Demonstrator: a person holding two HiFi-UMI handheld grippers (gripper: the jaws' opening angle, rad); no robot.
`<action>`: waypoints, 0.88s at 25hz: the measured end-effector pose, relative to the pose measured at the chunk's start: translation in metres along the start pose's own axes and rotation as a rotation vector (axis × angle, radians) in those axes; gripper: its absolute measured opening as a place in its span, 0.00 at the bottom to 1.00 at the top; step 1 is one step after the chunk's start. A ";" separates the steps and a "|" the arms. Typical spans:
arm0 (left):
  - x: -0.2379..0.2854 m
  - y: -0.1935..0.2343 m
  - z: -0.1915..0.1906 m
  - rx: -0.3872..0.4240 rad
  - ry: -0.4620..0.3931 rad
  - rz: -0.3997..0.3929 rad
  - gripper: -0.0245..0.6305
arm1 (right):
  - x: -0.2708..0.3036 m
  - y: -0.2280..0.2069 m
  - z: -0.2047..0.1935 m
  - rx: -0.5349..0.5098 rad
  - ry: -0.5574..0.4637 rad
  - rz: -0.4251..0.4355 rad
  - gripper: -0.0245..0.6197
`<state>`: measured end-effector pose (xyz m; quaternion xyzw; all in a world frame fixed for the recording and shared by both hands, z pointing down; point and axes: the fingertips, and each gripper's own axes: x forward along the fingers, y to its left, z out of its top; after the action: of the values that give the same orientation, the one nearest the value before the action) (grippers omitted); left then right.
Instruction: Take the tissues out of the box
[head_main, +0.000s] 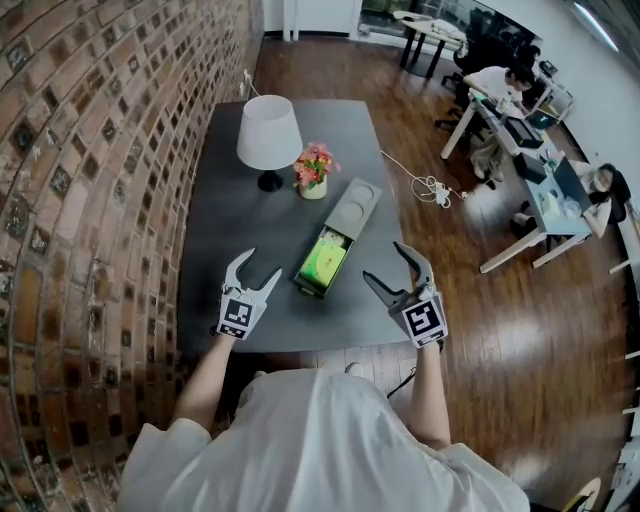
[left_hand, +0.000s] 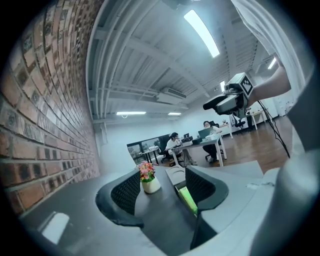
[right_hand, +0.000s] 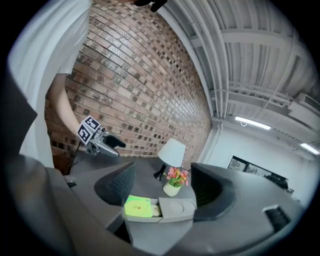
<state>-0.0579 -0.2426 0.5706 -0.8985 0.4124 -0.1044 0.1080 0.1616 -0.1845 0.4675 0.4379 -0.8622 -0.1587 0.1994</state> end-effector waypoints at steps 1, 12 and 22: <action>0.000 -0.002 -0.001 0.004 0.003 -0.012 0.45 | 0.000 0.004 -0.009 0.005 0.018 0.010 0.57; -0.007 -0.005 -0.011 -0.005 0.042 -0.080 0.47 | 0.014 0.038 -0.085 0.161 0.148 0.117 0.61; -0.026 0.012 -0.019 -0.024 0.069 -0.045 0.48 | 0.045 0.042 -0.118 0.184 0.250 0.254 0.63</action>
<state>-0.0887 -0.2323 0.5827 -0.9047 0.3969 -0.1327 0.0805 0.1650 -0.2091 0.5984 0.3581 -0.8899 0.0029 0.2826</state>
